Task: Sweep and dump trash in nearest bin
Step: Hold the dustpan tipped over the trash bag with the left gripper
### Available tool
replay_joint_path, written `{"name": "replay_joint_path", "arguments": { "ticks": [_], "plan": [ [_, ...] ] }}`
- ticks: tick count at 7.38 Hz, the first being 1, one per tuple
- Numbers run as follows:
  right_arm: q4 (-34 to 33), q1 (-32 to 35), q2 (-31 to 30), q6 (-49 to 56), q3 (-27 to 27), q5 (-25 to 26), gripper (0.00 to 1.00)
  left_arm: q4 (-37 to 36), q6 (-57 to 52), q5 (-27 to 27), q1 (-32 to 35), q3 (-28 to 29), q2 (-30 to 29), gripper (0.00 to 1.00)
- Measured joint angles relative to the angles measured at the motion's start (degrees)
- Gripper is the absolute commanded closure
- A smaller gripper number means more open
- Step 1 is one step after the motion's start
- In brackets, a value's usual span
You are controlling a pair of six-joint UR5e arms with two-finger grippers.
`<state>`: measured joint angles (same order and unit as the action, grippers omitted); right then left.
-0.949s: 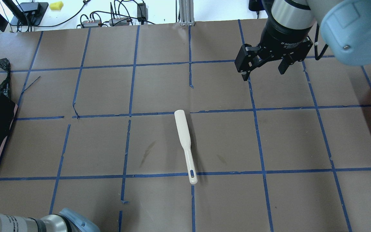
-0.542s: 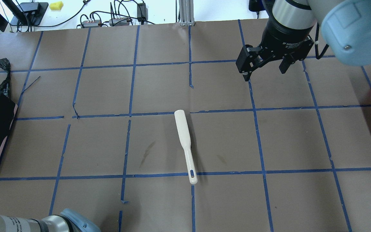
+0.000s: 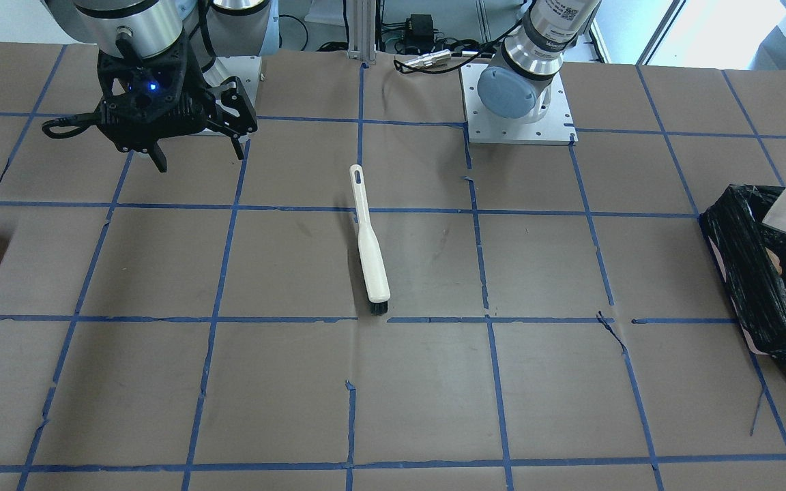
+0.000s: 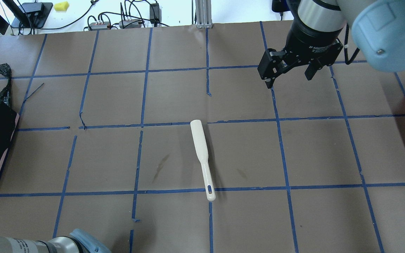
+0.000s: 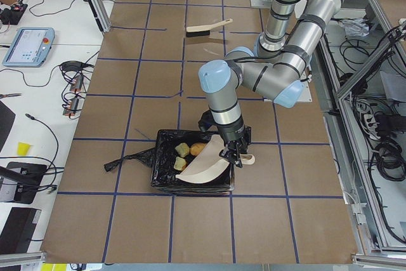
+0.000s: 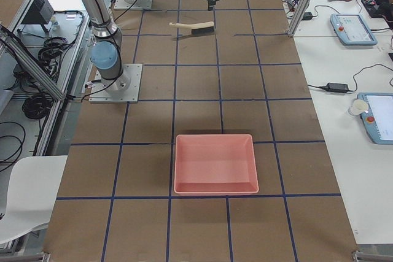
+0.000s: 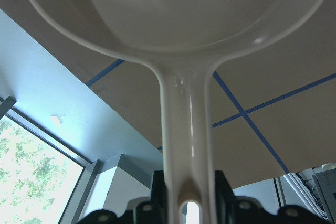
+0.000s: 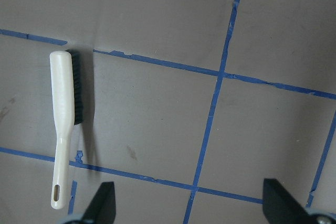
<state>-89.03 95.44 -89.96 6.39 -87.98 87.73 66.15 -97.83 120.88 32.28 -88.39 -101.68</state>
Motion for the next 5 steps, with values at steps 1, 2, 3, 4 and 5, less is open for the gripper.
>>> {"name": "replay_joint_path", "arguments": {
  "ticks": [1,2,3,4,5],
  "plan": [
    [0.0,0.0,0.0,0.0,0.0,-0.1,0.00,-0.2,-0.6,0.3,0.4,0.3,0.3,0.98],
    [0.0,0.0,0.0,0.0,0.0,-0.2,0.00,-0.1,-1.4,0.2,0.7,1.0,0.9,0.99],
    [0.0,0.0,0.0,0.0,0.0,-0.3,0.00,0.3,-2.4,0.1,0.8,1.5,2.3,0.99],
    [0.0,0.0,0.0,0.0,-0.1,-0.3,0.00,0.8,-3.4,-0.4,0.9,2.0,3.9,0.99],
    [0.0,0.1,0.0,0.0,-0.1,-0.2,0.00,1.4,-3.7,-2.1,1.0,2.1,5.5,0.99]
  ]
}}
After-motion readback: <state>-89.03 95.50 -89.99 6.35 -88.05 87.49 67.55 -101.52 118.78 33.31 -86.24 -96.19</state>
